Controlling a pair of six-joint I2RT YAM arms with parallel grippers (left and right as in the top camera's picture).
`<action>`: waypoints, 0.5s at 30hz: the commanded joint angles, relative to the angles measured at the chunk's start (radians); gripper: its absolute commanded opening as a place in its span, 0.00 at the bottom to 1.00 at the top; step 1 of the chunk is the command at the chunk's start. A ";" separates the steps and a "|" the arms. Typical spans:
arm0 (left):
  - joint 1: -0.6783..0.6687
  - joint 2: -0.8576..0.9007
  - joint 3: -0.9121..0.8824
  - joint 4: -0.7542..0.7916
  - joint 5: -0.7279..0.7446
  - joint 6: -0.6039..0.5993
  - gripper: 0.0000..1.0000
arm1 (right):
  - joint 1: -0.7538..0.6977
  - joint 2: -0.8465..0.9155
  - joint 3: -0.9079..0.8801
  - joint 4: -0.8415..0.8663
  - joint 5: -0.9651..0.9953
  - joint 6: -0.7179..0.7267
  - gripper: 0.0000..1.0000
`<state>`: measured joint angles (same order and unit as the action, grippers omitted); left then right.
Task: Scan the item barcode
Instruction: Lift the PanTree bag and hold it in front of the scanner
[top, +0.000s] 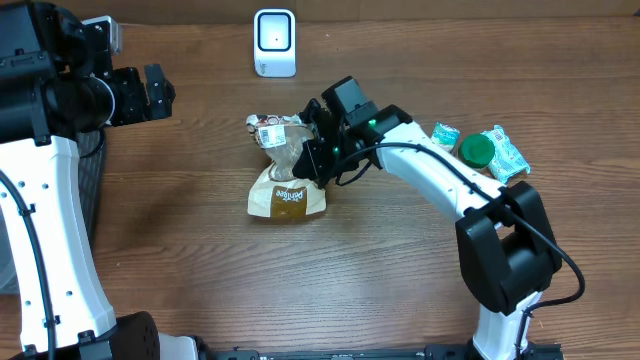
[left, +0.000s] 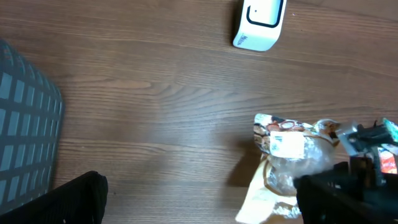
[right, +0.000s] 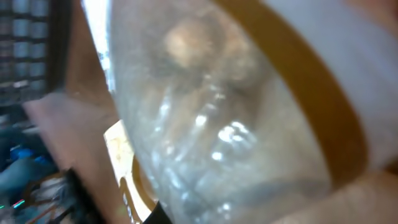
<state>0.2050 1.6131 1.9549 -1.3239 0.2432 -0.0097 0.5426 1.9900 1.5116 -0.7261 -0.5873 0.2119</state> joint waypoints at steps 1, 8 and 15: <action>0.004 0.002 0.008 0.000 0.008 -0.013 1.00 | -0.109 -0.145 -0.004 -0.019 -0.243 -0.056 0.04; 0.004 0.002 0.008 0.000 0.008 -0.013 0.99 | -0.290 -0.318 -0.004 -0.147 -0.422 -0.034 0.04; 0.004 0.002 0.008 0.000 0.008 -0.013 0.99 | -0.301 -0.403 -0.004 -0.205 -0.422 -0.032 0.04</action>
<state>0.2050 1.6131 1.9549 -1.3239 0.2432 -0.0093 0.2329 1.6222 1.5013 -0.9306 -0.9665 0.1860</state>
